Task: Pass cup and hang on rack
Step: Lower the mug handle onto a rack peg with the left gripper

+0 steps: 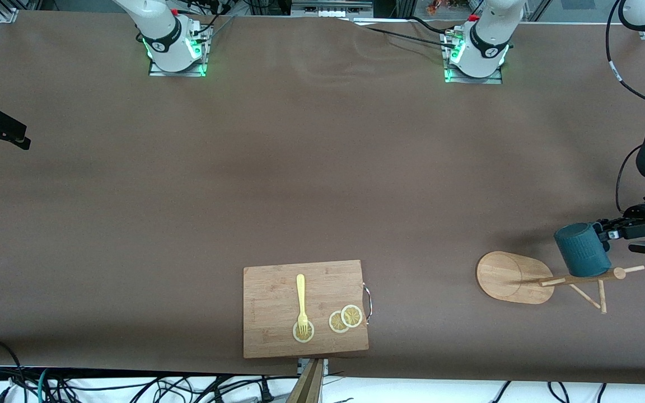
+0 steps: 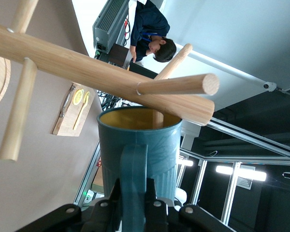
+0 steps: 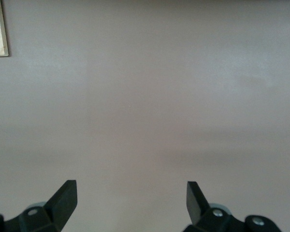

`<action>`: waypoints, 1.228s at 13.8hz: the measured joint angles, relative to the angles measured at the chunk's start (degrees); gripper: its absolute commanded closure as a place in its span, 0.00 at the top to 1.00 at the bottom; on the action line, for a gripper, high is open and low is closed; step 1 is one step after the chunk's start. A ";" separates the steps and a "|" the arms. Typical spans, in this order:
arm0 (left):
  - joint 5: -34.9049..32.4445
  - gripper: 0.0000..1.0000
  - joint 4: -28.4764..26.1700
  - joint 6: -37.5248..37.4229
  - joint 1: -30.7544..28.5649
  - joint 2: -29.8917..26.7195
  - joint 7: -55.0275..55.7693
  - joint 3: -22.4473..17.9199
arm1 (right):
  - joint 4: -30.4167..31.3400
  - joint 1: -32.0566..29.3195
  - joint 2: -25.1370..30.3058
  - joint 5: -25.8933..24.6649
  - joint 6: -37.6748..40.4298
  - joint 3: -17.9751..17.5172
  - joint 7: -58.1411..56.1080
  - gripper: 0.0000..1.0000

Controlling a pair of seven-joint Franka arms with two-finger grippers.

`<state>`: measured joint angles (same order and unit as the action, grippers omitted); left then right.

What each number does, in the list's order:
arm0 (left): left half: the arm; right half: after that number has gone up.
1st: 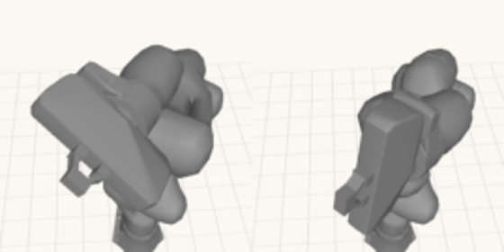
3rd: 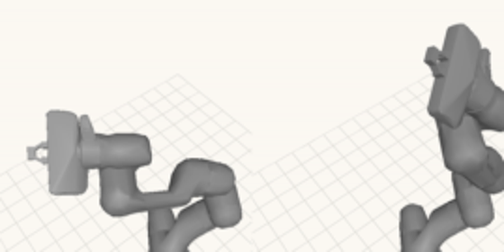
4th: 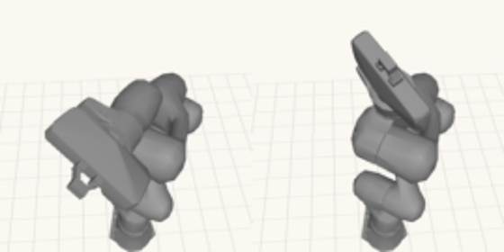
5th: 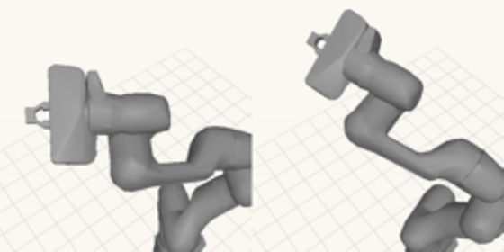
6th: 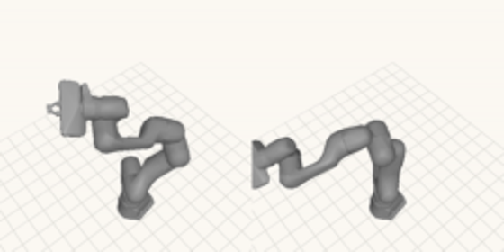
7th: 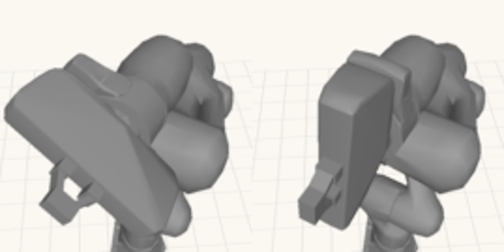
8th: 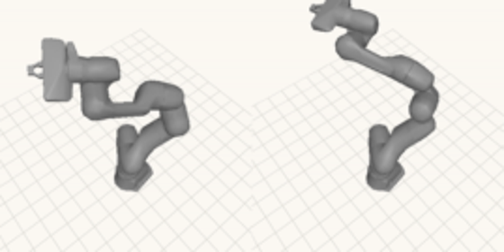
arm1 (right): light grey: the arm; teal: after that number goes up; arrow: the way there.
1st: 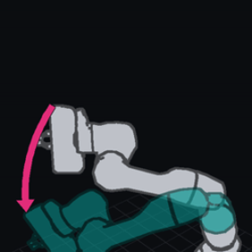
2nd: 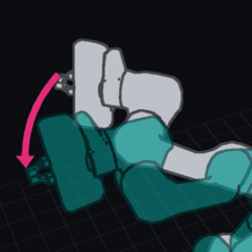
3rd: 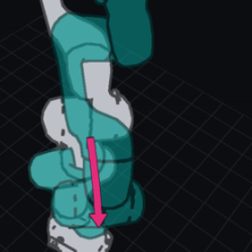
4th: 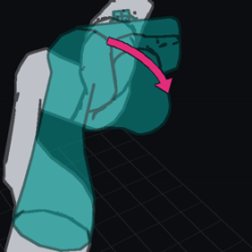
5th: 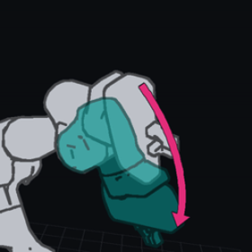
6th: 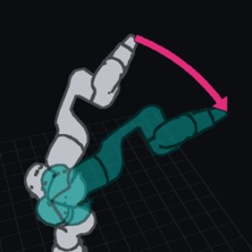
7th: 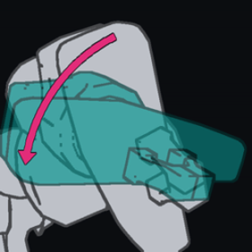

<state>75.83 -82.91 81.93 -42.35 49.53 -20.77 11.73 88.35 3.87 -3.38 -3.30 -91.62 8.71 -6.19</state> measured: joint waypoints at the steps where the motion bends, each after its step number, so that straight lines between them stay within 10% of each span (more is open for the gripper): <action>1: -0.03 0.13 0.00 0.07 0.01 0.00 0.00 -0.21 | 0.00 0.00 0.00 0.00 0.00 0.00 0.00 1.00; 3: -0.10 0.84 0.00 0.22 0.01 0.03 0.00 -0.68 | 0.00 0.00 0.00 0.00 0.00 0.00 0.00 1.00; 4: -0.10 1.00 0.10 1.23 -0.01 0.07 0.03 -0.85 | 0.00 0.00 0.00 0.00 0.00 0.01 0.00 1.00; 12: -4.76 1.00 1.82 2.16 -0.50 0.31 0.44 -2.46 | 0.00 -0.01 0.00 -0.01 0.00 0.08 0.00 1.00; 17: -19.76 1.00 6.95 2.16 -0.53 -1.45 0.47 -3.42 | 0.00 -0.02 0.00 -0.02 0.00 0.10 0.00 1.00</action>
<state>56.07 -75.95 84.09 -42.88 48.09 -20.29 8.31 88.35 3.84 -3.38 -3.33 -91.62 8.81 -6.19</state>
